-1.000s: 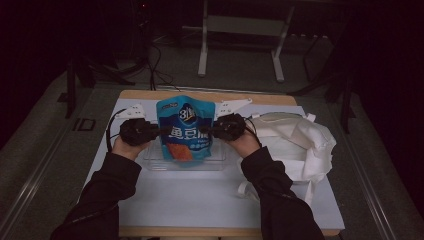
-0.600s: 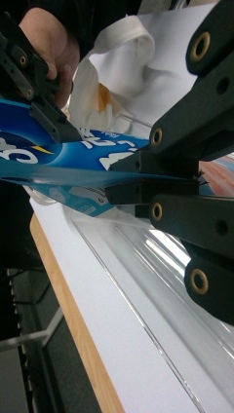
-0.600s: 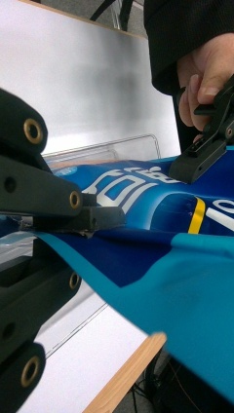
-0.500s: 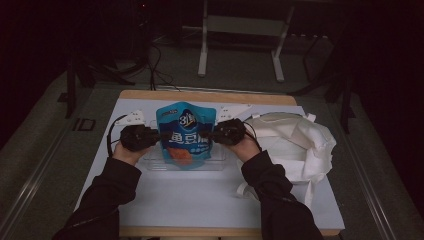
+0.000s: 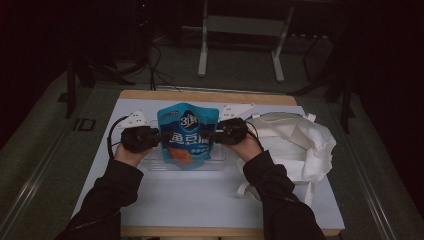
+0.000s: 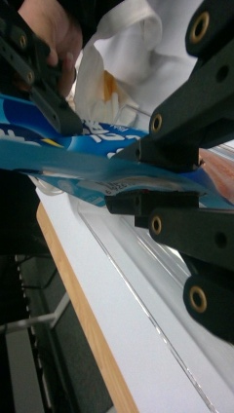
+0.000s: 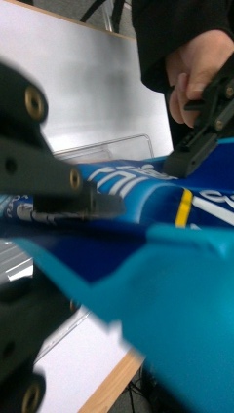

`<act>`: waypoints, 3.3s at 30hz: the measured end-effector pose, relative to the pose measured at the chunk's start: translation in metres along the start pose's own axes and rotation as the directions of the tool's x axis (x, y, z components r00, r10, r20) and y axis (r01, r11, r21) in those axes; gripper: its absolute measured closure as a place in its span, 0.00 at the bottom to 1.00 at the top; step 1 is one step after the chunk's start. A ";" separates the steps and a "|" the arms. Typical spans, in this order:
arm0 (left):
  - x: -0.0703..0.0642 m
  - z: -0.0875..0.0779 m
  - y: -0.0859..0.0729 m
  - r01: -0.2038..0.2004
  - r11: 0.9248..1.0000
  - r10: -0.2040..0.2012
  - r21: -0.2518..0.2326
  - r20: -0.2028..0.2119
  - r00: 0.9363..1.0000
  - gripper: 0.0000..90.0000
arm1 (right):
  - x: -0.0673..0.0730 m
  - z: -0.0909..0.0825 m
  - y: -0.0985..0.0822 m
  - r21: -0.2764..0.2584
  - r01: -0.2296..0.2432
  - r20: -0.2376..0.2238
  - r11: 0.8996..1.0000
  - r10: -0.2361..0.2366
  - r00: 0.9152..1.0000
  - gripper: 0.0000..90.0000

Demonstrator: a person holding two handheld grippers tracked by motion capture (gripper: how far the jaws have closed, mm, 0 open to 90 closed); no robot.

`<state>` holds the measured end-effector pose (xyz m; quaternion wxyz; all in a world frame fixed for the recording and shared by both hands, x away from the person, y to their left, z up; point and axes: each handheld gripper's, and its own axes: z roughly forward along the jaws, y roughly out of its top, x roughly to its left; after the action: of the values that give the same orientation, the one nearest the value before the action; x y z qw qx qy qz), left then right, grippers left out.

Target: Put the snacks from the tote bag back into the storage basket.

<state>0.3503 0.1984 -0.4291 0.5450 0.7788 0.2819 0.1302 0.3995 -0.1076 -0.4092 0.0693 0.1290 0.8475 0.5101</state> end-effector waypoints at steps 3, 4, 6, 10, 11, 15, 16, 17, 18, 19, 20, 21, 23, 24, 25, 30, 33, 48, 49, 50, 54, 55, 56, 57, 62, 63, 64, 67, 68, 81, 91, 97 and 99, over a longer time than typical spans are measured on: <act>-0.004 0.001 0.001 -0.004 1.000 0.004 0.004 -0.015 1.000 0.81 | 0.001 -0.004 0.002 -0.010 0.003 0.024 1.000 -0.003 1.000 0.55; -0.004 0.001 0.002 -0.003 1.000 0.004 0.006 -0.025 1.000 0.75 | 0.000 -0.006 0.002 -0.015 0.001 0.031 1.000 0.000 1.000 0.50; -0.005 0.001 0.002 0.009 1.000 -0.009 -0.002 -0.029 1.000 0.66 | -0.001 -0.008 0.002 -0.029 -0.009 0.042 1.000 0.010 0.999 0.40; -0.006 -0.002 0.002 0.023 1.000 -0.023 -0.020 -0.039 0.999 0.44 | -0.002 -0.010 0.000 -0.044 -0.030 0.041 0.999 0.032 0.999 0.25; -0.006 -0.002 0.002 0.023 0.999 -0.024 -0.023 -0.034 0.999 0.38 | -0.001 -0.010 0.000 -0.040 -0.024 0.042 0.999 0.026 0.999 0.20; -0.009 -0.004 -0.001 0.031 0.999 -0.031 -0.014 -0.027 0.999 0.17 | 0.000 -0.013 -0.002 -0.063 -0.038 0.032 0.997 0.040 0.999 0.14; -0.010 -0.004 -0.002 0.029 1.000 -0.029 -0.008 -0.032 0.999 0.16 | 0.001 -0.014 -0.002 -0.068 -0.037 0.036 0.997 0.040 0.999 0.14; -0.011 -0.005 -0.003 0.039 0.999 -0.039 -0.010 -0.037 0.999 0.13 | 0.000 -0.015 -0.002 -0.072 -0.046 0.034 0.996 0.048 0.998 0.14; -0.012 -0.007 -0.004 0.046 0.999 -0.047 -0.015 -0.047 0.998 0.09 | 0.000 -0.016 -0.003 -0.073 -0.042 0.027 0.996 0.044 0.999 0.14; -0.013 -0.008 -0.006 0.046 0.999 -0.047 -0.018 -0.057 0.997 0.06 | 0.001 -0.017 -0.003 -0.067 -0.032 0.030 0.997 0.034 0.999 0.14; -0.014 -0.010 -0.007 0.042 0.999 -0.043 -0.014 -0.070 0.997 0.02 | 0.003 -0.018 -0.004 -0.060 -0.018 0.041 0.998 0.020 0.999 0.14; -0.016 -0.011 -0.008 0.035 0.999 -0.036 -0.012 -0.083 0.996 0.02 | 0.003 -0.018 -0.004 -0.048 -0.010 0.047 0.999 0.012 0.999 0.14; -0.020 -0.013 -0.009 0.022 1.000 -0.022 0.003 -0.110 0.994 0.02 | 0.005 -0.021 -0.005 -0.040 -0.006 0.051 0.999 0.008 0.999 0.14; -0.022 -0.013 -0.010 0.022 1.000 -0.021 0.005 -0.110 0.994 0.02 | 0.006 -0.022 -0.005 -0.041 -0.017 0.057 0.999 0.019 0.998 0.14; -0.024 -0.014 -0.011 0.026 1.000 -0.025 0.005 -0.116 0.993 0.02 | 0.006 -0.025 -0.006 -0.051 -0.022 0.055 0.998 0.025 0.998 0.14; -0.037 -0.015 -0.012 0.017 1.000 -0.014 0.018 -0.167 0.986 0.02 | 0.008 -0.034 -0.010 -0.075 -0.042 0.072 0.996 0.048 0.996 0.14; -0.044 -0.017 -0.015 0.021 1.000 -0.021 -0.004 -0.202 0.979 0.02 | 0.009 -0.039 -0.014 -0.072 -0.042 0.089 0.997 0.048 0.995 0.15; -0.073 -0.021 -0.033 0.038 0.999 -0.040 -0.011 -0.144 0.989 0.02 | 0.024 -0.064 -0.034 -0.074 -0.027 0.118 0.997 0.036 0.992 0.15; -0.076 -0.021 -0.034 0.037 0.999 -0.039 -0.018 -0.126 0.991 0.02 | 0.026 -0.066 -0.035 -0.077 -0.027 0.120 0.997 0.036 0.992 0.15; -0.078 -0.020 -0.034 0.034 0.999 -0.036 -0.018 -0.120 0.992 0.02 | 0.031 -0.070 -0.039 -0.087 -0.017 0.120 0.996 0.027 0.992 0.15; -0.086 -0.020 -0.035 0.022 0.999 -0.024 -0.036 -0.079 0.997 0.02 | 0.037 -0.075 -0.043 -0.087 -0.001 0.123 0.996 0.012 0.992 0.15; -0.088 -0.019 -0.036 0.021 0.999 -0.024 -0.045 -0.068 0.997 0.02 | 0.039 -0.077 -0.045 -0.086 0.002 0.122 0.996 0.009 0.993 0.15; -0.089 -0.019 -0.037 0.020 0.998 -0.023 -0.053 -0.052 0.998 0.02 | 0.044 -0.080 -0.048 -0.091 0.011 0.130 0.996 0.001 0.992 0.15; -0.090 -0.018 -0.038 0.023 0.998 -0.025 -0.065 -0.029 0.999 0.02 | 0.044 -0.080 -0.048 -0.091 0.011 0.130 0.996 0.001 0.992 0.15; -0.098 -0.014 -0.039 0.011 0.998 -0.010 -0.068 0.023 1.000 0.02 | 0.053 -0.093 -0.057 -0.103 0.010 0.137 0.995 0.004 0.991 0.15; -0.102 -0.012 -0.038 0.004 0.998 -0.001 -0.059 0.038 0.999 0.02 | 0.054 -0.095 -0.059 -0.106 0.012 0.138 0.994 0.003 0.990 0.15; -0.102 -0.012 -0.038 0.004 0.998 -0.001 -0.059 0.038 0.999 0.02 | 0.054 -0.095 -0.059 -0.106 0.012 0.138 0.994 0.003 0.990 0.15; -0.108 -0.008 -0.037 -0.001 0.998 0.005 -0.055 0.067 0.998 0.02 | 0.058 -0.102 -0.064 -0.106 0.007 0.145 0.994 0.008 0.989 0.15; -0.112 -0.005 -0.036 -0.001 0.999 0.005 -0.053 0.088 0.996 0.02 | 0.060 -0.106 -0.068 -0.102 0.005 0.155 0.995 0.011 0.988 0.16; -0.129 0.012 -0.037 -0.042 0.999 0.045 -0.023 0.166 0.985 0.02 | 0.074 -0.126 -0.094 -0.093 -0.003 0.183 0.996 0.020 0.983 0.16; -0.135 0.021 -0.042 -0.075 0.997 0.073 0.003 0.206 0.976 0.02 | 0.085 -0.139 -0.113 -0.079 -0.021 0.210 0.997 0.037 0.977 0.16; -0.138 0.024 -0.044 -0.086 0.996 0.083 0.001 0.223 0.971 0.02 | 0.088 -0.147 -0.122 -0.079 -0.031 0.210 0.996 0.047 0.977 0.16; -0.139 0.026 -0.045 -0.096 0.995 0.091 0.009 0.233 0.968 0.02 | 0.091 -0.150 -0.126 -0.081 -0.034 0.215 0.996 0.051 0.975 0.16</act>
<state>0.2380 0.1081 -0.4662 0.5594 0.8067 0.1806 0.0609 0.2562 -0.2645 -0.4482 0.1555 0.1992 0.8117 0.5267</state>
